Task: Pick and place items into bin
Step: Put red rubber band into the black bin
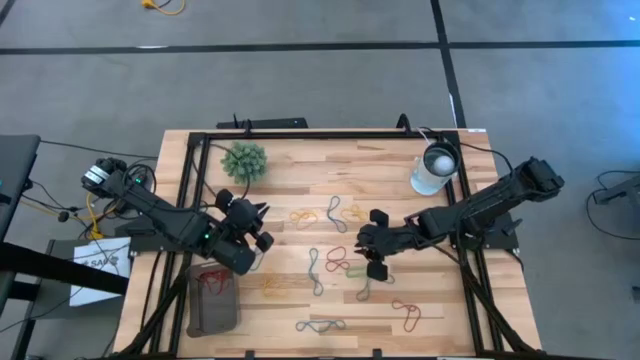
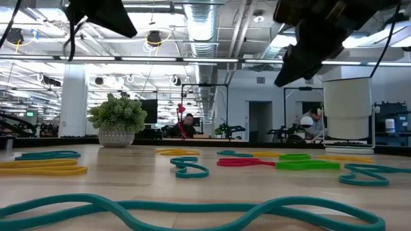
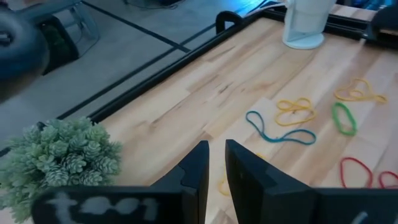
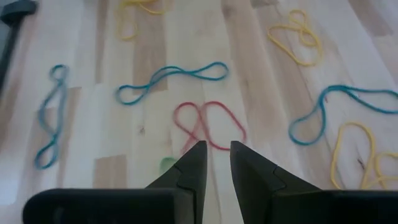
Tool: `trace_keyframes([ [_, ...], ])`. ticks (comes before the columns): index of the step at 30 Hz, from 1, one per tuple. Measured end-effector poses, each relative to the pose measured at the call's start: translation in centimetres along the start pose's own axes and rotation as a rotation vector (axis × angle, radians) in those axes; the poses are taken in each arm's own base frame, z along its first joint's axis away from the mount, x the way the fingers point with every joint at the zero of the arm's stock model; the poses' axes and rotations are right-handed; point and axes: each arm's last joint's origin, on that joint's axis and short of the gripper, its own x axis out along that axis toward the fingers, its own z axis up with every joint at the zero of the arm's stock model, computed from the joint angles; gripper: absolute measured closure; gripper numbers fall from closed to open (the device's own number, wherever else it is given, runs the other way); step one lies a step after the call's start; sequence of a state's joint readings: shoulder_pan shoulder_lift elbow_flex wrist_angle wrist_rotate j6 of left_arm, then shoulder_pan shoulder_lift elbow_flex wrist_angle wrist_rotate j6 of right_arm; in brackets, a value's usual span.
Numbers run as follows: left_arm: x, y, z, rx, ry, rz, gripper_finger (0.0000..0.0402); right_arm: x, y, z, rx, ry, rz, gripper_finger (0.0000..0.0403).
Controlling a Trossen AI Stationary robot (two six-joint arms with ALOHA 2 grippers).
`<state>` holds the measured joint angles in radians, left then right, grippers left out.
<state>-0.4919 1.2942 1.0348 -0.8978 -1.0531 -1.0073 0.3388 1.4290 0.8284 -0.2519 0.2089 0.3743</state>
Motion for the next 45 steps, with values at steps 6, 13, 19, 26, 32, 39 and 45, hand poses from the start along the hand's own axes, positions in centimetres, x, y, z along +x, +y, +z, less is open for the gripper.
trace_keyframes([
  [6, 0.1, 0.1, -0.2, 0.012, 0.003, 0.009, 0.0360, -0.4, 0.2, -2.5, 0.157, 0.234, -0.037, 0.0337],
  [13, 0.8, 0.5, -1.6, 0.060, 0.014, 0.039, 0.0360, -2.3, 2.8, -6.1, 0.282, 0.609, 0.059, 0.0337],
  [19, 1.2, 0.7, -1.9, 0.067, 0.026, 0.048, 0.0360, -3.2, 5.4, -7.1, 0.248, 0.710, 0.260, 0.0337],
  [26, 1.2, 0.6, -1.9, 0.059, 0.024, 0.046, 0.0360, -1.0, 5.9, -7.4, 0.222, 0.686, 0.248, 0.0337],
  [32, 1.2, 0.6, -1.9, 0.053, 0.023, 0.047, 0.0360, 1.1, 6.2, -8.4, 0.240, 0.781, 0.267, 0.0337],
  [39, 1.2, 0.6, -1.9, 0.031, 0.020, 0.047, 0.0360, 1.6, 7.0, -8.1, 0.248, 0.790, 0.304, 0.0337],
  [45, 1.2, 0.6, -1.9, 0.032, 0.026, 0.044, 0.0360, 1.6, 7.0, -7.9, 0.263, 0.720, 0.218, 0.0337],
])
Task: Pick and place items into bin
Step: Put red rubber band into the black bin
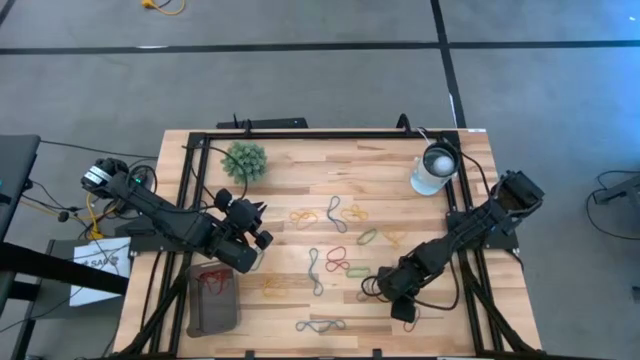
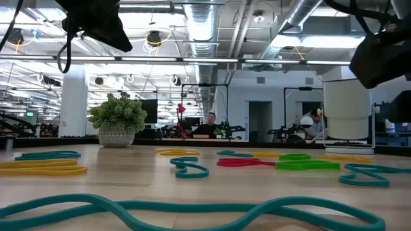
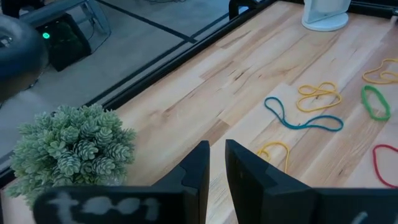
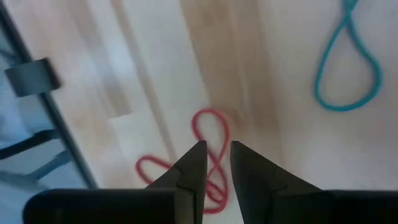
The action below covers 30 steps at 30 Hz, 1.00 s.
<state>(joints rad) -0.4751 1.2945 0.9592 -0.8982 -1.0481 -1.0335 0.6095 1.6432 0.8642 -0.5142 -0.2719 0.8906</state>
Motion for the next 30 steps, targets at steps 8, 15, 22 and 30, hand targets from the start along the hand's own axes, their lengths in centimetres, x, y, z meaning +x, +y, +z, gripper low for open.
trace_keyframes([
  [8, 0.0, 0.0, 0.0, 0.041, 0.014, -0.008, 0.0360, 0.1, 0.1, -0.2, 0.063, -0.071, -0.061, 0.0337],
  [15, 0.0, -0.1, -0.2, 0.043, 0.073, -0.045, 0.0360, 0.4, 0.7, -1.0, 0.091, -0.062, -0.061, 0.0337],
  [22, 0.0, -0.1, -0.3, 0.044, 0.089, -0.055, 0.0360, 0.8, 1.3, -1.9, 0.154, -0.124, -0.104, 0.0337],
  [30, 0.0, -0.1, -0.3, 0.045, 0.089, -0.054, 0.0360, 3.2, 1.5, -2.5, 0.184, -0.121, -0.177, 0.0337],
])
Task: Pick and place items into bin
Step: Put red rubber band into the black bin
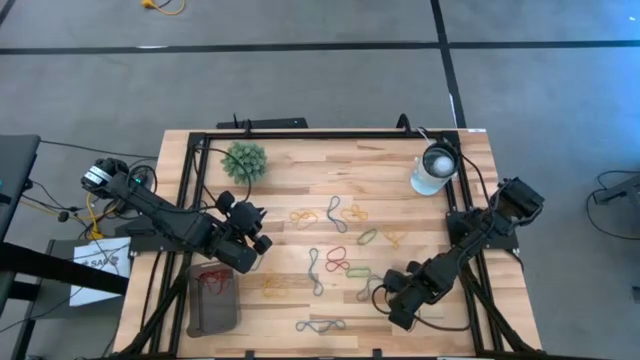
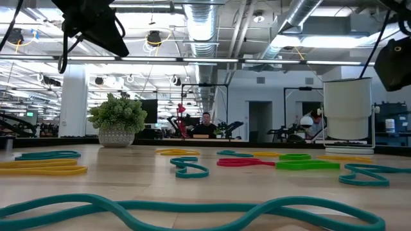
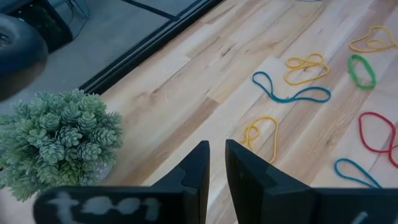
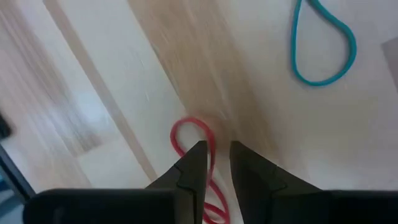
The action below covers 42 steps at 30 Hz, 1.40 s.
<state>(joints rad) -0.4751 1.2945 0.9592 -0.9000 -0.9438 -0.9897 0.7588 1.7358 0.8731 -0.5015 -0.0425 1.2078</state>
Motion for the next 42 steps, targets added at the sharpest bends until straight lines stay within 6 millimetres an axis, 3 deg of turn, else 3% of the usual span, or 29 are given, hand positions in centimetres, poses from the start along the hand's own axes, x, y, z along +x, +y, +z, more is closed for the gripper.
trace_keyframes([
  [6, -0.2, -0.1, -0.1, 0.034, -0.013, -0.001, 0.0360, -0.1, 0.8, 0.3, 0.118, -0.112, -0.094, 0.0341],
  [9, -0.4, -0.2, -0.2, 0.039, -0.014, -0.011, 0.0360, -0.7, 1.5, 0.8, 0.093, -0.167, -0.099, 0.0365],
  [12, -0.5, -0.3, -0.2, 0.036, -0.008, -0.023, 0.0360, -1.1, 2.7, 1.8, 0.082, -0.275, -0.069, 0.0396],
  [16, -0.6, -0.5, -0.2, 0.051, -0.025, -0.033, 0.0360, -2.4, 3.7, 3.1, 0.085, -0.472, -0.095, 0.0399],
  [22, -0.9, -1.2, 0.2, 0.090, -0.077, -0.072, 0.0360, -5.6, 5.4, 7.1, -0.028, -0.837, -0.166, 0.0401],
  [27, -1.6, -2.4, 0.7, 0.132, -0.133, -0.164, 0.0360, -8.2, 6.1, 11.7, -0.128, -1.004, -0.149, 0.0402],
  [33, -2.9, -3.7, 0.9, 0.203, -0.188, -0.286, 0.0360, -10.4, 5.1, 16.4, -0.191, -1.147, -0.095, 0.0402],
  [42, -3.3, -4.1, 0.8, 0.208, -0.202, -0.315, 0.0360, -11.0, 3.0, 19.1, -0.167, -1.163, -0.092, 0.0402],
])
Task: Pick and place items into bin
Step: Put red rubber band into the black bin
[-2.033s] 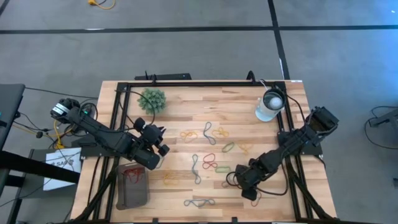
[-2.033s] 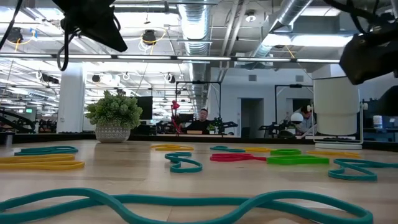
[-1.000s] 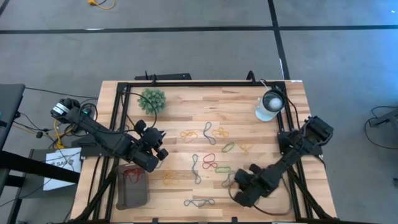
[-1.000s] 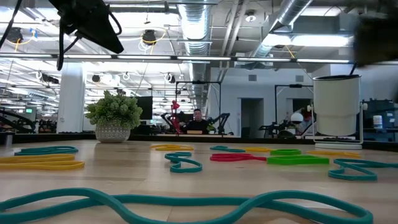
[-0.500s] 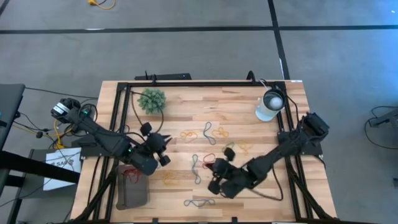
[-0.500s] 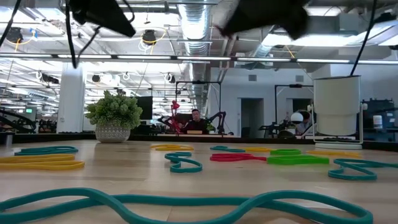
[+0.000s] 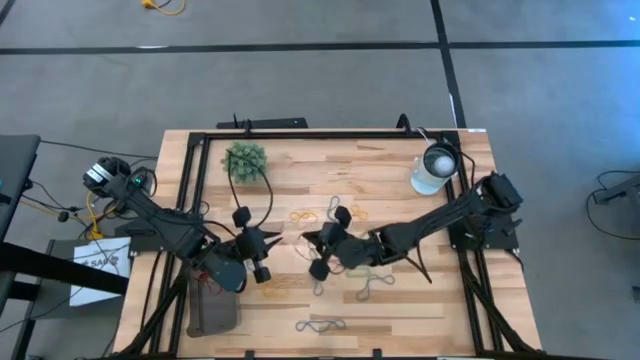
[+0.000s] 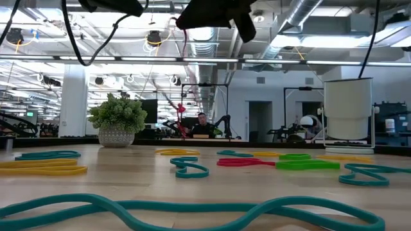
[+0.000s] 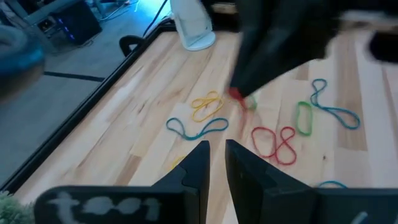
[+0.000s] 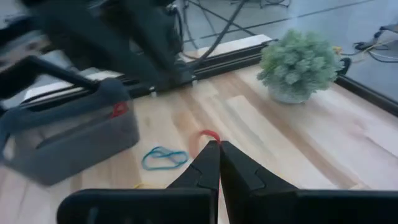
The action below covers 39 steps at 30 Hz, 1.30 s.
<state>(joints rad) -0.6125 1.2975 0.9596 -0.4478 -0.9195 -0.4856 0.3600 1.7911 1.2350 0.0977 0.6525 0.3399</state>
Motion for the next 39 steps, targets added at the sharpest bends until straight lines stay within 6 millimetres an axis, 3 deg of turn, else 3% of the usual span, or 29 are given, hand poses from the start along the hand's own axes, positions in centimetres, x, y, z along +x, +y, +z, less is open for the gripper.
trace_keyframes([
  [7, 1.4, -2.1, -0.1, 0.063, -0.020, -0.076, 0.0360, 0.9, -1.2, 0.7, 0.030, -0.015, -0.015, 0.0402],
  [12, 2.6, -2.9, -0.8, 0.123, -0.032, 0.010, 0.0360, 0.9, -1.0, 0.7, 0.023, -0.004, 0.035, 0.0402],
  [21, 2.9, -2.7, -0.7, 0.129, -0.041, 0.051, 0.0356, 0.4, -0.3, 0.4, -0.020, -0.003, 0.057, 0.0402],
  [32, 3.9, -2.2, -0.4, 0.084, -0.027, 0.035, 0.0285, 0.6, -0.6, 0.5, -0.017, -0.001, 0.055, 0.0402],
  [39, 4.4, -1.6, -0.2, 0.054, -0.021, 0.066, 0.0267, 0.5, -0.5, 0.5, -0.024, 0.000, 0.057, 0.0402],
])
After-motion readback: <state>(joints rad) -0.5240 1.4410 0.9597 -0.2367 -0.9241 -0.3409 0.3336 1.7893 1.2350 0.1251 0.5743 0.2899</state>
